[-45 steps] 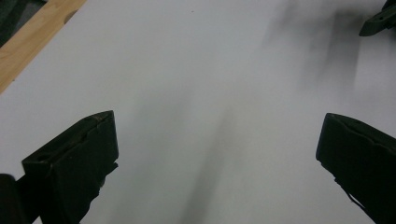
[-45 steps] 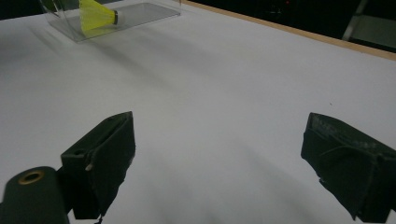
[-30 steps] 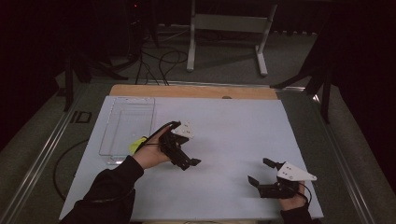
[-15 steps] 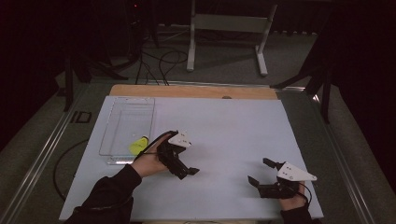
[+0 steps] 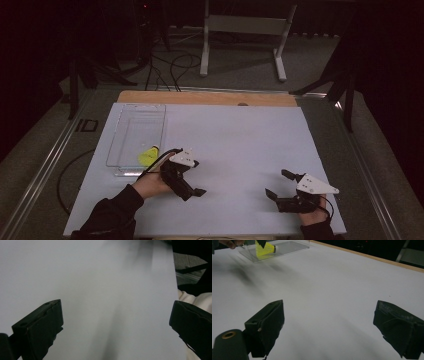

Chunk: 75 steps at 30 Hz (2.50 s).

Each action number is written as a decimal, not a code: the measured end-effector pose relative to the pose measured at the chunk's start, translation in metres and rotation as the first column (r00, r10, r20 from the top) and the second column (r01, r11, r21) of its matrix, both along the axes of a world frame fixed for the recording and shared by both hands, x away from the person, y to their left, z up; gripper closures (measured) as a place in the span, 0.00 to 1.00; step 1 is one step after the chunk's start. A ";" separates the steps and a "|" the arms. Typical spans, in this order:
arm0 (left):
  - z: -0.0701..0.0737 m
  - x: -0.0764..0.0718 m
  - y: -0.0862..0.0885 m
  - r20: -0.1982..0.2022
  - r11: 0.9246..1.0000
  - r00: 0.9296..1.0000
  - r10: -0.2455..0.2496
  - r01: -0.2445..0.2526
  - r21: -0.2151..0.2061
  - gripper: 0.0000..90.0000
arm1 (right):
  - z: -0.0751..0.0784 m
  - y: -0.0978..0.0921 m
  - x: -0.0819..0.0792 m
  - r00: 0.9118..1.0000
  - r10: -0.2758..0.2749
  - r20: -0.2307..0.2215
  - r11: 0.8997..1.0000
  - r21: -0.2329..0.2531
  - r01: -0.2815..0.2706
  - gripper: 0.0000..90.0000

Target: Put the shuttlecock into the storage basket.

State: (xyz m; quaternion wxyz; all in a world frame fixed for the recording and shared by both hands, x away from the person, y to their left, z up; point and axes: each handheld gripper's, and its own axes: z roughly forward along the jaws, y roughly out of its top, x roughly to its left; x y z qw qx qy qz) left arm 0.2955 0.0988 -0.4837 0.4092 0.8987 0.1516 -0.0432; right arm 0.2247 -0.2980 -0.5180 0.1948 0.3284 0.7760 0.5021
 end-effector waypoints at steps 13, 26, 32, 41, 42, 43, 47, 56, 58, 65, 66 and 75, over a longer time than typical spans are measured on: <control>-0.019 -0.018 0.015 -0.027 1.000 1.000 -0.009 0.008 -0.029 0.00 | 0.000 0.000 0.000 1.000 0.002 0.000 1.000 -0.001 -0.002 0.11; -0.029 -0.030 0.039 -0.008 0.995 0.999 0.042 -0.043 -0.085 0.00 | 0.000 0.001 0.000 1.000 0.010 0.001 1.000 -0.006 -0.010 0.11; -0.030 -0.036 0.052 0.003 0.991 0.998 0.061 -0.060 -0.123 0.00 | -0.001 0.001 0.000 1.000 0.013 0.003 1.000 -0.012 -0.013 0.11; -0.032 -0.042 0.067 0.016 0.986 0.994 0.111 -0.108 -0.128 0.00 | 0.000 0.001 0.000 1.000 0.013 0.004 1.000 -0.013 -0.013 0.11; -0.033 -0.043 0.069 0.011 0.984 0.994 0.113 -0.110 -0.137 0.00 | 0.000 0.001 0.000 1.000 0.014 0.004 1.000 -0.013 -0.014 0.11; -0.033 -0.044 0.072 0.008 0.983 0.993 0.115 -0.113 -0.148 0.00 | 0.000 0.001 0.000 1.000 0.014 0.004 1.000 -0.013 -0.014 0.11; -0.033 -0.047 0.083 0.013 0.976 0.989 0.146 -0.142 -0.164 0.00 | -0.001 0.001 0.000 1.000 0.014 -0.003 1.000 -0.012 -0.014 0.11; -0.036 -0.050 0.105 0.013 0.963 0.975 0.222 -0.217 -0.158 0.00 | -0.001 0.001 0.000 1.000 0.011 -0.004 1.000 -0.014 -0.011 0.11; -0.037 -0.051 0.107 0.021 0.960 0.970 0.241 -0.235 -0.155 0.00 | -0.001 0.002 0.000 1.000 0.012 -0.002 1.000 -0.014 -0.012 0.11; -0.040 -0.054 0.116 0.008 0.937 0.949 0.315 -0.310 -0.161 0.00 | -0.001 0.002 0.000 1.000 0.011 -0.006 1.000 -0.014 -0.012 0.11; -0.041 -0.054 0.117 0.005 0.935 0.946 0.324 -0.319 -0.156 0.00 | -0.001 0.002 0.000 1.000 0.011 -0.007 1.000 -0.013 -0.012 0.11; -0.045 -0.057 0.118 0.043 0.926 0.929 0.368 -0.362 -0.104 0.00 | -0.002 0.001 0.001 1.000 0.012 -0.003 1.000 -0.016 -0.012 0.11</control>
